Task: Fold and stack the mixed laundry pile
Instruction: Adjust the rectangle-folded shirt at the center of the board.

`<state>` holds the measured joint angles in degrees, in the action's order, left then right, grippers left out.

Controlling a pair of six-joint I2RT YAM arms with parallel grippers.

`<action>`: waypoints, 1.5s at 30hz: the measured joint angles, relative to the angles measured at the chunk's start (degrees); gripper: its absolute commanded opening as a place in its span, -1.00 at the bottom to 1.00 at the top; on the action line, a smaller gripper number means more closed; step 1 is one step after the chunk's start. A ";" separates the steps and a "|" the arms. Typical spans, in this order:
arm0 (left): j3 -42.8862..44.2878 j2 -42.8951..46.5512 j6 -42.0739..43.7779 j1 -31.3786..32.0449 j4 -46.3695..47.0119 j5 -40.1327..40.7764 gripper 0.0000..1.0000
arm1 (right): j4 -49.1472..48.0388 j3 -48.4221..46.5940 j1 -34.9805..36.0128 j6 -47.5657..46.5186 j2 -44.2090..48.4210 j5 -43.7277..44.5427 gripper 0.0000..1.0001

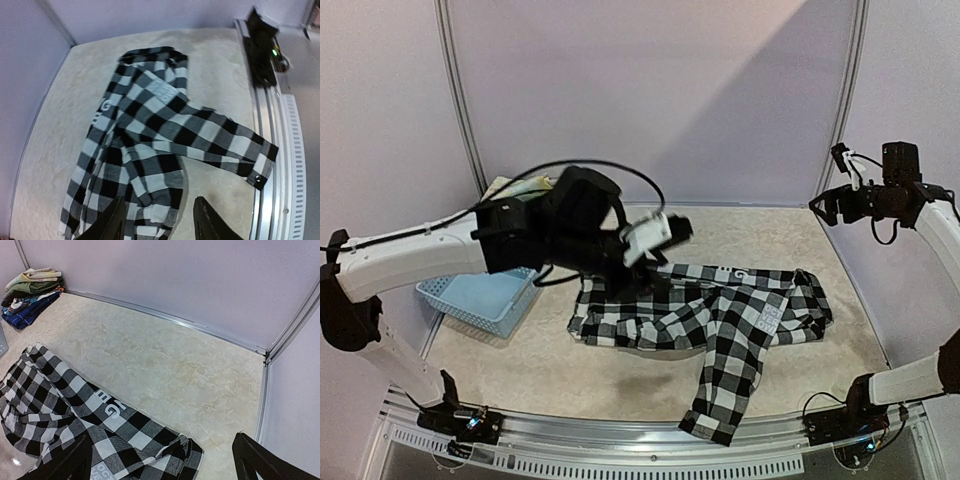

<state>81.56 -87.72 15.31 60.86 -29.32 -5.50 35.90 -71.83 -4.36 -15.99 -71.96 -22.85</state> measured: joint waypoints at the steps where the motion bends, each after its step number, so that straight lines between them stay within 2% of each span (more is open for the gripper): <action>1: -0.31 -0.85 2.67 4.09 -0.35 0.50 -0.09 | -0.39 1.31 -0.15 0.39 1.49 -0.15 0.98; 5: 0.13 -9.79 8.72 13.44 -3.65 2.01 -0.15 | -0.24 4.81 -0.26 0.63 1.79 -0.42 0.98; 12: 1.03 -23.93 12.70 21.29 -8.24 1.60 -0.23 | 0.28 9.88 -0.33 0.55 4.76 -1.53 0.98; 25: 8.66 -35.06 12.09 23.69 -9.75 1.33 -0.18 | 1.01 13.94 -0.33 -0.96 12.22 -5.05 0.98; 39: 12.85 -38.05 14.91 27.02 -11.96 5.90 -0.10 | 2.78 14.08 -0.33 -1.77 14.29 -7.28 0.98; 40: 13.09 -38.21 15.15 27.30 -12.22 6.38 -0.11 | 2.80 14.08 -0.33 -1.81 14.29 -7.43 0.97; 45: 15.52 -39.65 16.39 28.28 -13.90 10.05 -0.54 | 2.89 14.08 -0.33 -1.81 14.29 -7.82 0.98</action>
<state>97.08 -127.37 31.70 89.14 -43.22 4.56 38.79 -57.76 -4.69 -17.80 -57.67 -30.68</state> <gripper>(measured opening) 0.333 0.989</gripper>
